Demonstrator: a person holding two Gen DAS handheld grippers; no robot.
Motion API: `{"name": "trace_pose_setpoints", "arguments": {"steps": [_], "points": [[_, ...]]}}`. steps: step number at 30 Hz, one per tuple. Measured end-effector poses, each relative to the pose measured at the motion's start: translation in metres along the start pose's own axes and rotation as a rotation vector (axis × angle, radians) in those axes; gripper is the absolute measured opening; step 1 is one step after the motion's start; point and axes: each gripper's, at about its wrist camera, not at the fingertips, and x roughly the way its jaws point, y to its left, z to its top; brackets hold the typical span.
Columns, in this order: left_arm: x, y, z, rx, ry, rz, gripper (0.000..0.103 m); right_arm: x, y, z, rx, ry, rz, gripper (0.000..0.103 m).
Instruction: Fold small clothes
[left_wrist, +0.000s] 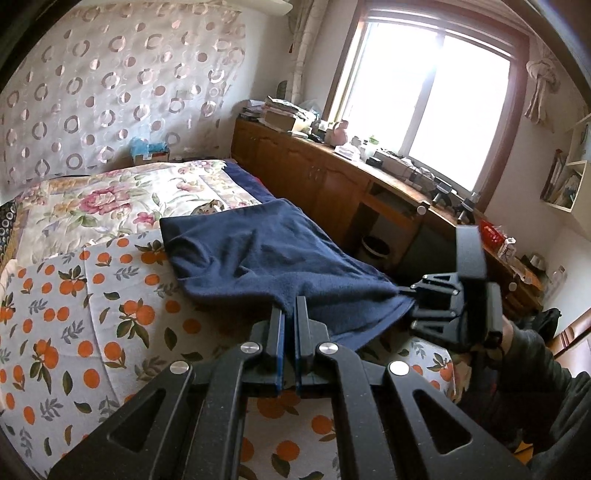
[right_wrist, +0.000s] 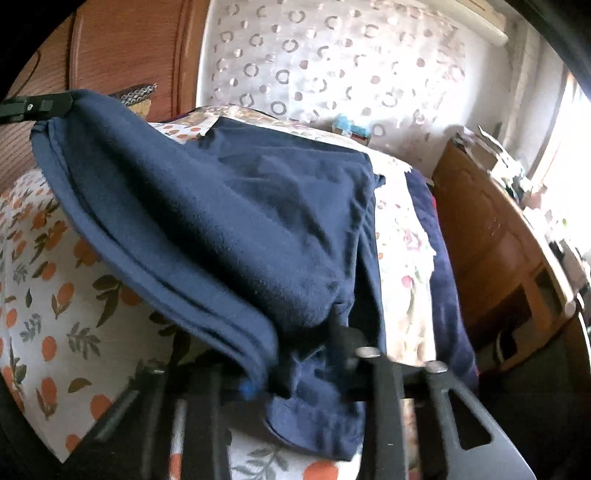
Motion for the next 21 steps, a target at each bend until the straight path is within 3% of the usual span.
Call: {"name": "trace_pose_setpoints", "arguments": {"steps": [5, 10, 21], "points": [[0.004, 0.012, 0.017, -0.009, -0.015, 0.030, 0.004, -0.014, -0.015, 0.021, 0.008, -0.099, 0.004, 0.010], [0.025, 0.036, 0.051, 0.003, -0.024, 0.103, 0.004, -0.006, -0.027, 0.068, -0.025, -0.171, -0.001, 0.009], [0.103, 0.105, 0.085, -0.049, 0.067, 0.216, 0.004, 0.098, -0.051, 0.132, -0.043, -0.093, 0.110, 0.009]]}}
